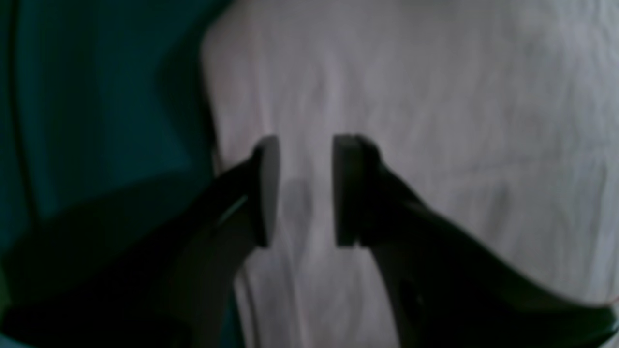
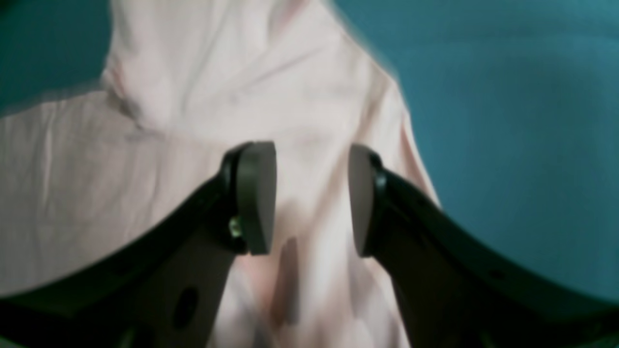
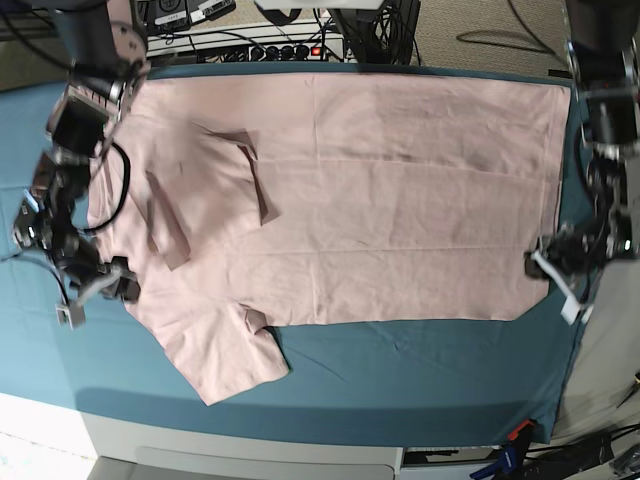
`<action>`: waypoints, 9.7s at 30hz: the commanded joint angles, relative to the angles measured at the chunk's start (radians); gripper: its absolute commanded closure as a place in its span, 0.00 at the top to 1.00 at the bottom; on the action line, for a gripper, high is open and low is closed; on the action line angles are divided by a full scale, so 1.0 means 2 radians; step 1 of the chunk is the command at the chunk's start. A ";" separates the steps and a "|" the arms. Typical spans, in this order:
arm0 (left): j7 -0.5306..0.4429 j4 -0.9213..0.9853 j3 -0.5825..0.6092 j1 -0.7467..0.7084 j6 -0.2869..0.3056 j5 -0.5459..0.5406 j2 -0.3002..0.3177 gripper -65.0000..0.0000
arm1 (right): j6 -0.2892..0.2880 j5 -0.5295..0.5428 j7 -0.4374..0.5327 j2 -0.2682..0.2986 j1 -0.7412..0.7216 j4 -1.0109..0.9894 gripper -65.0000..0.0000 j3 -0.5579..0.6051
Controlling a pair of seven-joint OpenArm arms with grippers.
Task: Fold the T-shirt properly
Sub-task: 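Move both grippers to the hem corners of the shirt, then grasp the hem corners with both grippers, then lift the hem with both grippers and fold it over toward the collar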
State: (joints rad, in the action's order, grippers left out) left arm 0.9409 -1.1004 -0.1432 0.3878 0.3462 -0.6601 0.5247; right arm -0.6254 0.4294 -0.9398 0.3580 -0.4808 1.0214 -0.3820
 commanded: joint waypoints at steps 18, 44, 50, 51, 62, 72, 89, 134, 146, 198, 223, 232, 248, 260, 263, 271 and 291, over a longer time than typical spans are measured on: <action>0.011 0.116 0.007 0.117 0.024 -0.026 0.025 0.31 | 0.080 -0.143 0.184 0.020 -0.180 -0.318 0.56 0.018; 0.023 0.120 0.007 0.116 -0.018 0.003 0.027 0.31 | 0.063 -0.131 0.182 0.001 -0.161 -0.341 0.00 0.018; 0.020 0.188 0.007 0.117 -0.002 -0.032 0.027 0.31 | 0.063 -0.130 0.189 0.001 -0.151 -0.341 0.00 0.018; 0.019 0.201 0.007 0.117 0.003 -0.050 0.027 0.31 | 0.063 -0.131 0.189 0.001 -0.151 -0.341 0.00 0.018; 0.020 0.243 -0.005 0.131 0.050 -0.130 0.027 0.31 | 0.063 -0.115 0.191 0.001 -0.150 -0.341 0.00 0.018; 0.019 0.243 -0.005 0.151 0.050 -0.130 0.006 0.31 | 0.063 -0.114 0.191 0.001 -0.150 -0.341 0.00 0.018; -0.009 0.243 -0.005 0.147 0.060 -0.060 -0.013 0.31 | 0.063 -0.114 0.186 0.001 -0.150 -0.341 0.00 0.018; -0.062 0.236 -0.005 0.149 0.048 0.012 -0.014 0.00 | 0.062 -0.114 0.210 0.007 -0.132 -0.329 0.00 0.018; -0.027 0.235 -0.005 0.149 0.050 -0.018 0.022 0.00 | -0.004 -0.093 0.209 0.011 -0.132 -0.315 0.00 0.018; -0.012 0.235 -0.005 0.166 0.093 -0.032 0.017 0.29 | -0.017 -0.091 0.209 0.019 -0.132 -0.314 0.00 0.018; 0.036 0.235 -0.005 0.163 0.117 -0.109 0.047 0.00 | -0.036 -0.035 0.159 0.022 -0.107 -0.239 0.00 0.018; 0.145 0.235 -0.005 0.163 0.155 -0.221 0.058 0.00 | -0.036 0.070 0.068 0.023 -0.003 -0.049 0.00 0.018; 0.228 0.235 -0.005 0.141 0.176 -0.412 0.136 0.00 | -0.036 0.219 -0.042 0.043 0.152 0.183 0.00 0.018; 0.228 0.205 -0.005 0.047 0.176 -0.412 0.148 0.00 | -0.036 0.234 -0.061 0.084 0.269 0.285 0.00 0.016; 0.228 0.180 -0.005 0.027 0.176 -0.412 0.150 0.00 | -0.036 0.234 -0.062 0.101 0.289 0.291 0.00 0.016; 0.228 0.113 -0.005 -0.035 0.176 -0.412 0.175 0.00 | -0.036 0.234 -0.092 0.132 0.320 0.291 0.00 0.013; 0.228 0.110 -0.005 -0.071 0.176 -0.412 0.178 0.00 | -0.036 0.240 -0.104 0.130 0.360 0.291 0.00 0.013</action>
State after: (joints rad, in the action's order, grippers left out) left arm 1.3987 -0.8696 -0.1452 0.2279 0.6933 -1.4639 0.8482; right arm -0.6971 0.9001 -1.1519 0.5949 0.2466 1.5883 -0.3428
